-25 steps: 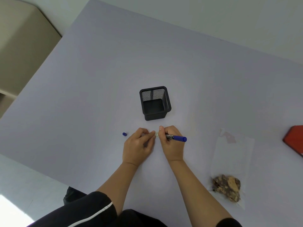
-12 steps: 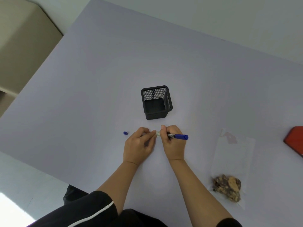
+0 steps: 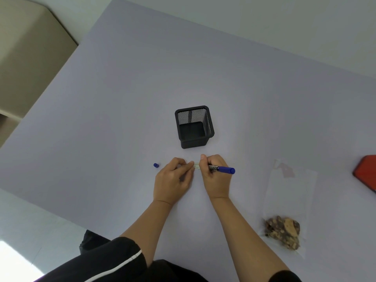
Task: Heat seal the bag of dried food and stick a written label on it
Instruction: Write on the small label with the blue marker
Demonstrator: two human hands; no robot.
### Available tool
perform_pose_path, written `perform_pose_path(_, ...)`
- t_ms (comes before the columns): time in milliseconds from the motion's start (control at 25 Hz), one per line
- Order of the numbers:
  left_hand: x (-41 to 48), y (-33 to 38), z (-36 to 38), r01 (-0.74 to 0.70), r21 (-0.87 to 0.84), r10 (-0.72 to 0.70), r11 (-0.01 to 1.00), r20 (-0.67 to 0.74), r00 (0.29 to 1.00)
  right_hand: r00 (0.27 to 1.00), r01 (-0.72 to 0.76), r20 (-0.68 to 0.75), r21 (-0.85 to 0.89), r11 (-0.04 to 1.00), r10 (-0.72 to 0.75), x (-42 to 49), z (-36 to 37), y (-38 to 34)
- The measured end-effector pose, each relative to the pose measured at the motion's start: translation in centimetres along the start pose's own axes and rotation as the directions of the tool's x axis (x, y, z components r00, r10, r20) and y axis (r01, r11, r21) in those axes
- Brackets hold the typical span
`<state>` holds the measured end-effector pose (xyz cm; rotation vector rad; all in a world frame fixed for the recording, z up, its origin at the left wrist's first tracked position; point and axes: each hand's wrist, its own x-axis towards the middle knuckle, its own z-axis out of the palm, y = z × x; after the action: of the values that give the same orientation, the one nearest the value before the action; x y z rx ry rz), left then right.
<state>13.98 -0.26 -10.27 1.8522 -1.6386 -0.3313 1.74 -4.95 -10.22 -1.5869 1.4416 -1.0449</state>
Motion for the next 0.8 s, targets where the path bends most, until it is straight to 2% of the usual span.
perform_pose_path(360,0.0,0.11,-0.07,0.005,0.005,-0.005,1.0,-0.016,1.0,1.0,0.012,-0.002,-0.047,0.999,-0.012,-0.03,0.07,0.09)
perform_pose_path(800,-0.02,0.17,-0.06,0.003,-0.002,-0.003,1.0,-0.013,1.0,0.999,0.015,-0.03,-0.026,1.0,-0.016,0.1,0.03,-0.18)
